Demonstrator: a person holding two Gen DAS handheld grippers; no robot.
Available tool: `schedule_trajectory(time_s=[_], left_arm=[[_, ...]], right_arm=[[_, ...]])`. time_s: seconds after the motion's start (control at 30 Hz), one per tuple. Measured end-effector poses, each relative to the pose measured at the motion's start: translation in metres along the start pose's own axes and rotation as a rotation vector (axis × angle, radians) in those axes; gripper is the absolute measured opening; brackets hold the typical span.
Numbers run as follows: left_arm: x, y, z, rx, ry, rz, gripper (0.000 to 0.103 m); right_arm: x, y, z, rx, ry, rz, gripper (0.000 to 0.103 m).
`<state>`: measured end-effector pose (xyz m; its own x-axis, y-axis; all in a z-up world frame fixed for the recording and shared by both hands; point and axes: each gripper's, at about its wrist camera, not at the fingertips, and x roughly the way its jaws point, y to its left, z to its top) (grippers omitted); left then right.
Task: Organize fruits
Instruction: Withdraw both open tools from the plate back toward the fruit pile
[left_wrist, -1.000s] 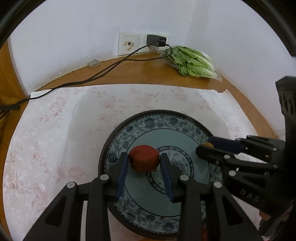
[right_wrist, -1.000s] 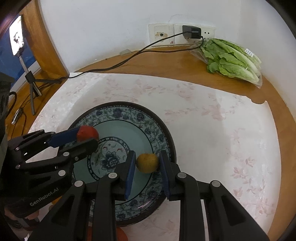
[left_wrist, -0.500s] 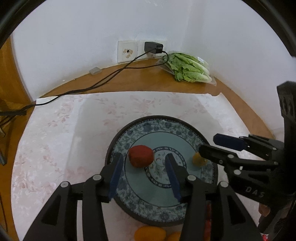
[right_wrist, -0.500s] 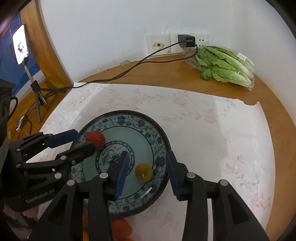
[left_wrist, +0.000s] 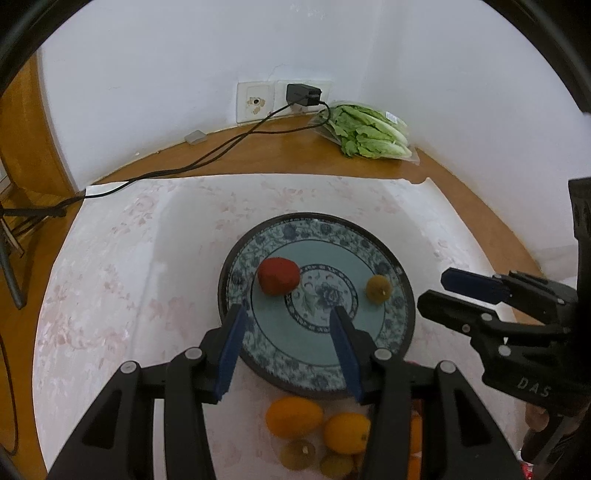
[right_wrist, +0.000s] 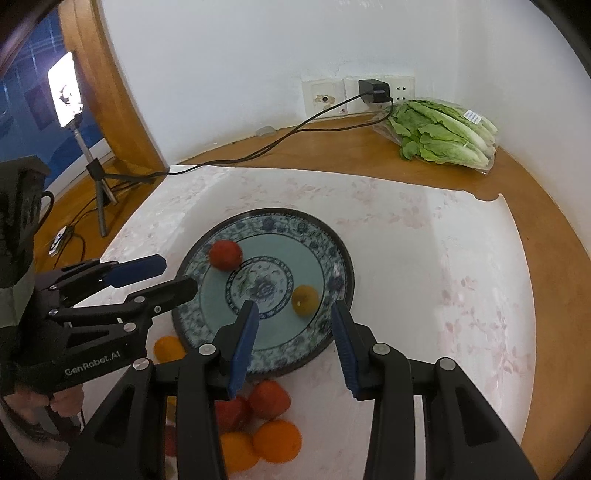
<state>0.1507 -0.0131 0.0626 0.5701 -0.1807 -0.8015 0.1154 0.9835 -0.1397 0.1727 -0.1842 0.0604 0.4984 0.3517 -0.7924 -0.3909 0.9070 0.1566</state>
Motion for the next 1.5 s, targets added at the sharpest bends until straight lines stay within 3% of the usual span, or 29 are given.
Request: schedule_trajectory(time_s=[0.6, 1.5], left_arm=[[-0.020, 0.009, -0.035, -0.036, 0.030, -0.004, 0.053], [-0.005, 0.003, -0.058, -0.046, 0.085, -0.013, 0.053]], right_arm=[[-0.021, 0.006, -0.038, 0.027, 0.014, -0.012, 0.042], [-0.010, -0.009, -0.084, 0.151, 0.103, 0.041, 0.042]])
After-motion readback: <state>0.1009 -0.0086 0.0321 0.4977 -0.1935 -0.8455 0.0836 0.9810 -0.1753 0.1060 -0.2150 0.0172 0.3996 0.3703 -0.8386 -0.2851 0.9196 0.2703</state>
